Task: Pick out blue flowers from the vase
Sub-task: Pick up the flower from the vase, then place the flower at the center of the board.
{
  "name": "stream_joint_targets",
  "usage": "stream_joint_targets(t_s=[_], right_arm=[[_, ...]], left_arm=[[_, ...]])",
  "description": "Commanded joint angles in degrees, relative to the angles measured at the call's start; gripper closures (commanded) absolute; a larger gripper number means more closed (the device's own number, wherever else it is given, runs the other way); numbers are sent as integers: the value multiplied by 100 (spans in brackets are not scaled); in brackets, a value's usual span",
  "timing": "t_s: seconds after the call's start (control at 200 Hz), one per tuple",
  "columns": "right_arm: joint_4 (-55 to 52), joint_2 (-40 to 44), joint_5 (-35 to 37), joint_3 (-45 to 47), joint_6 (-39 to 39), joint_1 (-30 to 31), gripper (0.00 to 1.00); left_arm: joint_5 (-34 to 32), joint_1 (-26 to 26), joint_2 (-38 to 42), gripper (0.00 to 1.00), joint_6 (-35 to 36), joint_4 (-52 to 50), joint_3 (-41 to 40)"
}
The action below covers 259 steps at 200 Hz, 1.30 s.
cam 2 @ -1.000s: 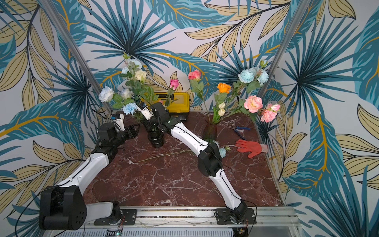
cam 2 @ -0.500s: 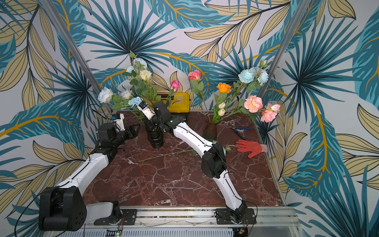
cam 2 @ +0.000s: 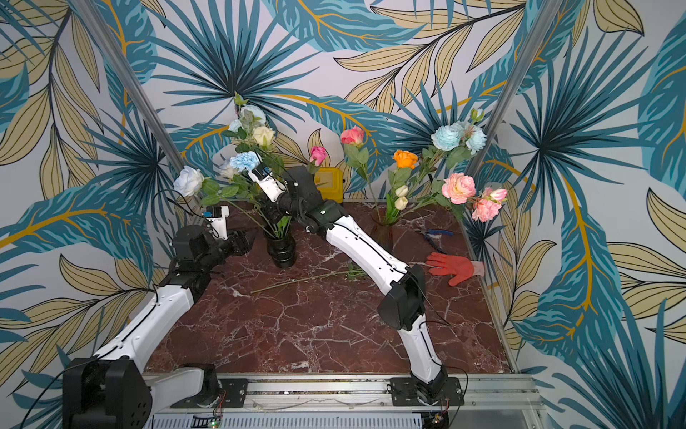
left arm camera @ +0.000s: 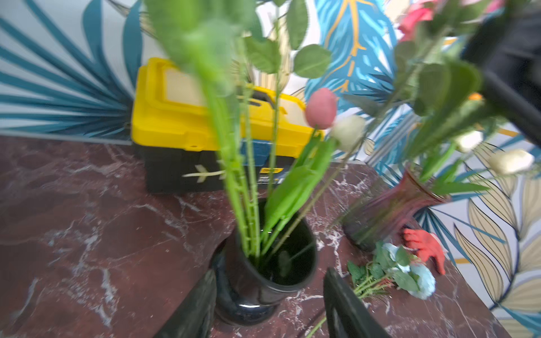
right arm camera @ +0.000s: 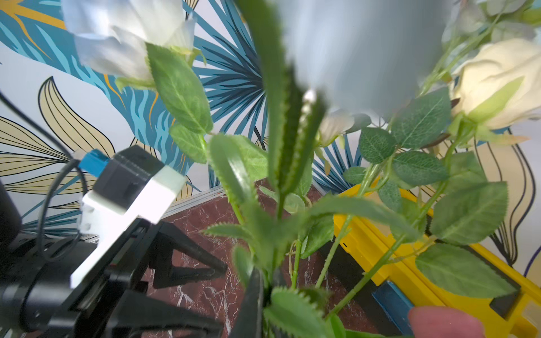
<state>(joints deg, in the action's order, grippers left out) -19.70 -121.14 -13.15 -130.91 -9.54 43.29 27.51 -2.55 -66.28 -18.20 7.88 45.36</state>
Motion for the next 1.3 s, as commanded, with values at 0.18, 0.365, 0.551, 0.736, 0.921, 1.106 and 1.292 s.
stream_joint_targets(t_s=[0.18, 0.365, 0.551, 0.736, 0.921, 1.106, 1.292], right_arm=[[-427, 568, -127, 108, -66, 48, 92], [-486, 925, -239, 351, -16, 72, 92], [-396, 1327, -355, 743, 77, 98, 91], [-247, 1665, -365, 1130, 145, 136, 91], [-51, 1948, -373, 1556, 261, 154, 91], [113, 2150, -329, 1879, 322, 162, 91], [260, 2329, -321, 2115, 399, 158, 91]], left_arm=[[788, -316, 540, 37, 655, 57, -112], [607, -373, 326, 37, 703, 58, 163], [659, -647, 127, 37, 807, 57, 561], [810, -932, 89, 37, 857, 60, 813], [788, -1066, 74, 37, 896, 56, 868], [796, -1130, -20, 41, 879, 64, 937], [901, -1200, -128, 60, 839, 62, 1043]])
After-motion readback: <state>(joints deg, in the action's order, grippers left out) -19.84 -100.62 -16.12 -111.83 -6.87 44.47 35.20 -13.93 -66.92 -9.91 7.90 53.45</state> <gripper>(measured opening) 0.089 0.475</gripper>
